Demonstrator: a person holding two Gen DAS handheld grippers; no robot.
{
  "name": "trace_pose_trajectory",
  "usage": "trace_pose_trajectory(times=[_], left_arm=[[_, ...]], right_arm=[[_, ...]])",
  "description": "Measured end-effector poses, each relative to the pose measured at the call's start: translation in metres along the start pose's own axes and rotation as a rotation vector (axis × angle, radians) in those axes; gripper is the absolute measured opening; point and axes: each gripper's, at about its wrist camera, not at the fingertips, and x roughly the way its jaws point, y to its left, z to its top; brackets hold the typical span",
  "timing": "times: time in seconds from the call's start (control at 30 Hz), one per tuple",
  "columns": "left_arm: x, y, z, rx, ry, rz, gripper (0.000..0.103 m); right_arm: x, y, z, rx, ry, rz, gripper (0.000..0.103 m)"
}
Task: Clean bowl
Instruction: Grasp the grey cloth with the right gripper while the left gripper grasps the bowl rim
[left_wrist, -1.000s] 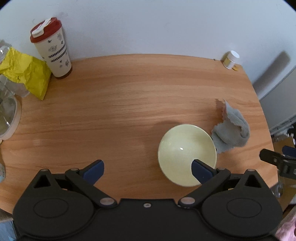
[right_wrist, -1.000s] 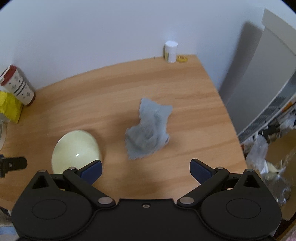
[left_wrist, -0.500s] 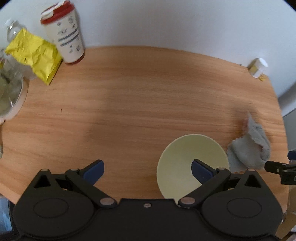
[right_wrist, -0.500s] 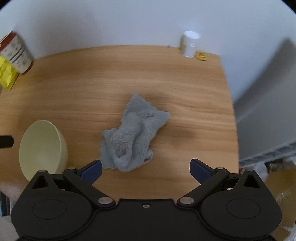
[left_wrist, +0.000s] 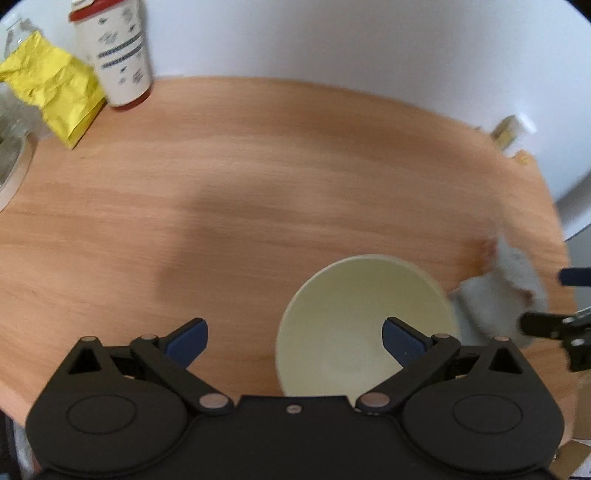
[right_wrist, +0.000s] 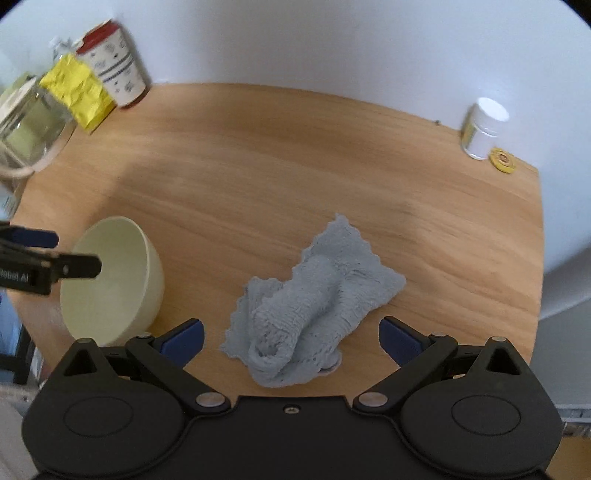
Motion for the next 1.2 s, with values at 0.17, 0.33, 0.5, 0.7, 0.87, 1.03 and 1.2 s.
trace_pose_trajectory(times=[0.17,0.33,0.5,0.7,0.87,1.03,1.2], left_arm=[[0.007,0.003,-0.007,-0.028,0.020,-0.011,0.102],[0.012,0.007,-0.008,-0.082,0.021,-0.046,0.102],[0.012,0.014,-0.010,-0.157,0.014,-0.097,0.102],[0.016,0.016,-0.007,-0.154,0.028,-0.135,0.077],[0.017,0.013,-0.004,-0.120,0.045,-0.127,0.070],[0.022,0.017,-0.002,-0.114,0.081,-0.112,0.060],[0.027,0.018,0.000,-0.089,0.109,-0.092,0.055]], right_arm=[[0.004,-0.008,0.006,0.010,0.009,0.035,0.102],[0.010,-0.017,0.001,0.034,0.012,0.100,0.102],[0.017,-0.012,-0.003,-0.014,0.023,0.122,0.102],[0.022,-0.017,-0.003,-0.021,0.037,0.149,0.094],[0.027,-0.015,-0.006,-0.071,0.054,0.136,0.086],[0.030,-0.018,-0.003,-0.066,0.061,0.162,0.072],[0.032,-0.020,0.001,-0.079,0.056,0.143,0.064]])
